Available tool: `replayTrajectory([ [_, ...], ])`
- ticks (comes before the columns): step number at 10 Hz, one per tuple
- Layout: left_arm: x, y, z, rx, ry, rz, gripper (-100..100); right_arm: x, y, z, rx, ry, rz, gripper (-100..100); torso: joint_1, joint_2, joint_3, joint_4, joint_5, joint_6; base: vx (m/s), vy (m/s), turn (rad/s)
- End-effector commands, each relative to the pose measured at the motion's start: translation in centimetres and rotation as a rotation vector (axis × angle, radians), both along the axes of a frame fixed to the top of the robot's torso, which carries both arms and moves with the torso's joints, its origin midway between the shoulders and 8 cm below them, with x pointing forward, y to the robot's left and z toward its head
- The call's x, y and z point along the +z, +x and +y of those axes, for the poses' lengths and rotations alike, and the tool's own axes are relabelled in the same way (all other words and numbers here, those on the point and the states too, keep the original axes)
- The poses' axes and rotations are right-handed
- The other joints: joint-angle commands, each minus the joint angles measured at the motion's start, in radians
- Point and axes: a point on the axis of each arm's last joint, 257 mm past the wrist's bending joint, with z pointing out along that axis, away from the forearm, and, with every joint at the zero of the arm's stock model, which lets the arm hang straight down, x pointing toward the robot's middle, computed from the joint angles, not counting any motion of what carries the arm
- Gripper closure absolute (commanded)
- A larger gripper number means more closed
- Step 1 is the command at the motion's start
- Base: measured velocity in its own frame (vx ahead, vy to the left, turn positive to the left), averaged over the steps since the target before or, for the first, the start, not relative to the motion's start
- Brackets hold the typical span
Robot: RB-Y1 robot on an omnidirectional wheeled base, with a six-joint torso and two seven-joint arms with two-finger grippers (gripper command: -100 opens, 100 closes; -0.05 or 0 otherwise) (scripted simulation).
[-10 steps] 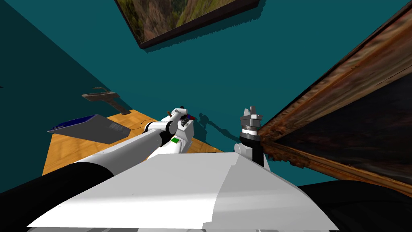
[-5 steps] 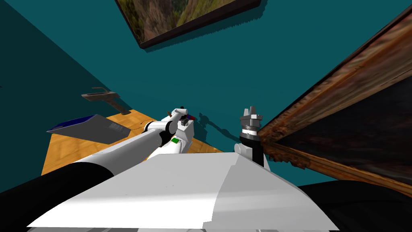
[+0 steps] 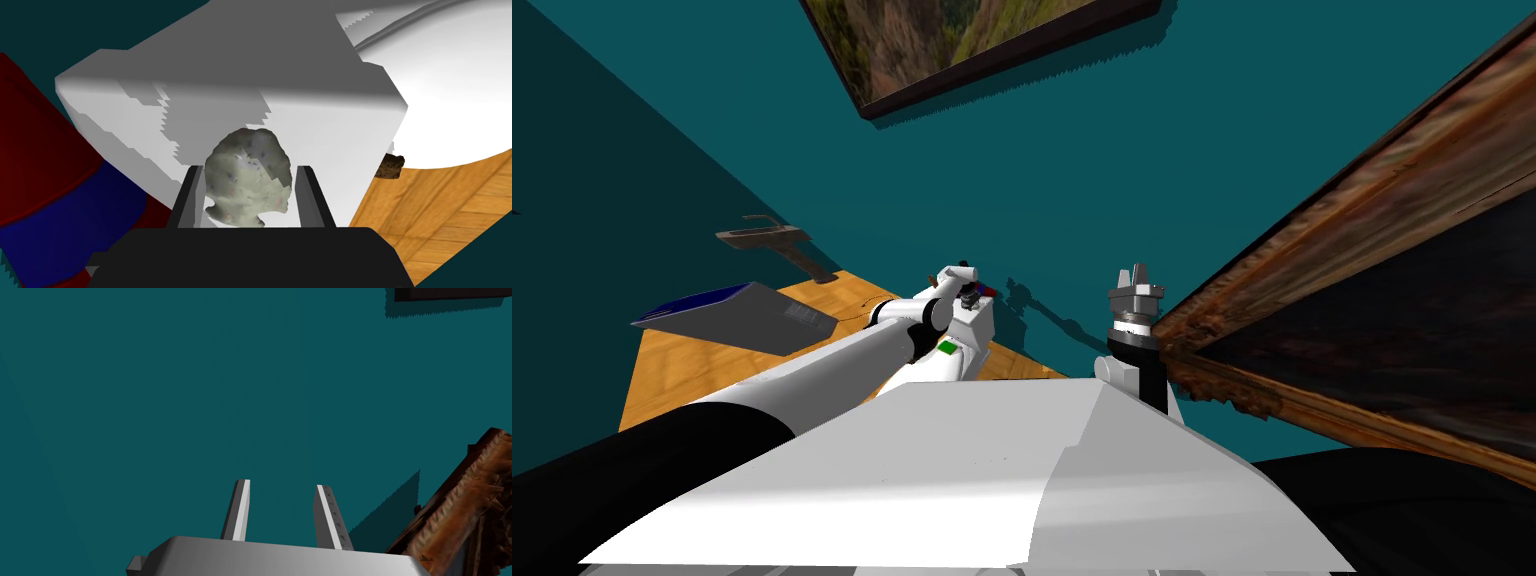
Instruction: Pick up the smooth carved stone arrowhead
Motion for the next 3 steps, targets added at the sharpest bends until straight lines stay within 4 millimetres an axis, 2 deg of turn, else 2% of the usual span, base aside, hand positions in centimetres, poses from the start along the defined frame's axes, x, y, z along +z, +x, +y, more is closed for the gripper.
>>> replayTrajectory([
  [1,-0.03,0.03,0.05,-0.001,0.0,0.001,100,0.0,0.0,0.0,0.0,0.0,0.0,0,0.0,0.0,0.0,0.0,0.0,0.0,-0.017,-0.01,-0.002],
  [2,0.04,0.04,0.03,0.0,0.0,0.001,100,0.0,0.0,0.0,0.0,0.0,0.0,0,0.001,-0.001,-0.001,0.0,0.0,0.0,-0.005,-0.003,-0.001],
  [3,0.03,0.05,0.02,-0.001,0.0,0.001,0,0.0,0.0,0.0,0.0,0.0,0.0,0,0.001,-0.002,-0.001,-0.001,0.0,0.0,0.0,0.0,0.0],
])
